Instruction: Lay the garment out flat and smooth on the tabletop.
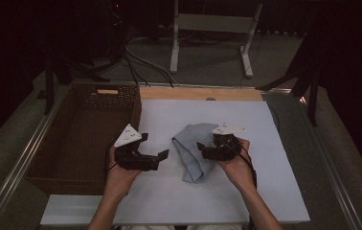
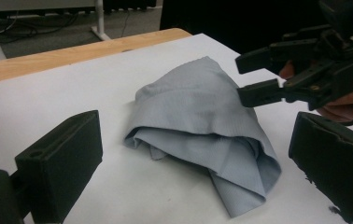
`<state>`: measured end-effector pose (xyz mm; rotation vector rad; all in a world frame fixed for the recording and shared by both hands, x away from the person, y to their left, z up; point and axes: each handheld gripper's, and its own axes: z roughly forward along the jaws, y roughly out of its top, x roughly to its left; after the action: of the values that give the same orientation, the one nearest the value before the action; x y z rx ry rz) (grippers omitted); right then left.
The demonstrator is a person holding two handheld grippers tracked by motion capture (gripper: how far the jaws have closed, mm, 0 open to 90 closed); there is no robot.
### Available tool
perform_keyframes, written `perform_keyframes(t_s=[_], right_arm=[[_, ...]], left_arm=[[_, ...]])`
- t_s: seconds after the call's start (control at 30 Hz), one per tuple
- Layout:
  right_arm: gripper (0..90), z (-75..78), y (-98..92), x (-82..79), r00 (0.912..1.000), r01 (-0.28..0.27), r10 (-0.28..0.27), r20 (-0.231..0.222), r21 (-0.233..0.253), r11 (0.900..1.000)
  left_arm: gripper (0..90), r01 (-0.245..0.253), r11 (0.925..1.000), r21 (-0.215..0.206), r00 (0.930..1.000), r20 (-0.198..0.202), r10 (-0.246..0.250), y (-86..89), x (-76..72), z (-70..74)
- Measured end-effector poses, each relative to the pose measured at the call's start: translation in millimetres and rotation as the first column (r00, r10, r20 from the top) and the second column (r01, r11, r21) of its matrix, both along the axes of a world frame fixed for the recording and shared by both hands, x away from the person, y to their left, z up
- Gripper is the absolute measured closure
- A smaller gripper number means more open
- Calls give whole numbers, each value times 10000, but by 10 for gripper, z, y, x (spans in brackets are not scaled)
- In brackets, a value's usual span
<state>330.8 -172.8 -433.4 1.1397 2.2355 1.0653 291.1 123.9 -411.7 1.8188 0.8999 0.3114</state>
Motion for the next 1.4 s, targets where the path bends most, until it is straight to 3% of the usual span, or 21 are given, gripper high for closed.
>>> perform_keyframes(t_s=[0.63,0.97,1.1,1.27,1.37,1.4], right_arm=[[245,-79,178,336,9998,-24,26,-174,89,10000],[284,-212,221,486,9975,183,-267,-654,-1245,9920],[386,-239,202,511,9948,390,-530,-868,-1556,9871],[682,-238,167,501,9942,254,-457,-974,-2002,9794],[863,-212,112,489,9933,306,-518,-1033,-1972,9799],[874,-196,96,475,9940,349,-551,-943,-2031,9785]], left_arm=[[45,22,10000,28,10000,12,-22,-3,-3,-2],[45,13,10000,10,10000,3,-13,1,-2,-1],[46,22,10000,28,10000,10,-22,0,-4,-2],[46,10,10000,7,10000,9,-10,1,-4,-2],[45,23,10000,14,10000,15,-23,1,-5,-2],[45,27,10000,17,10000,11,-27,1,-5,-2]])
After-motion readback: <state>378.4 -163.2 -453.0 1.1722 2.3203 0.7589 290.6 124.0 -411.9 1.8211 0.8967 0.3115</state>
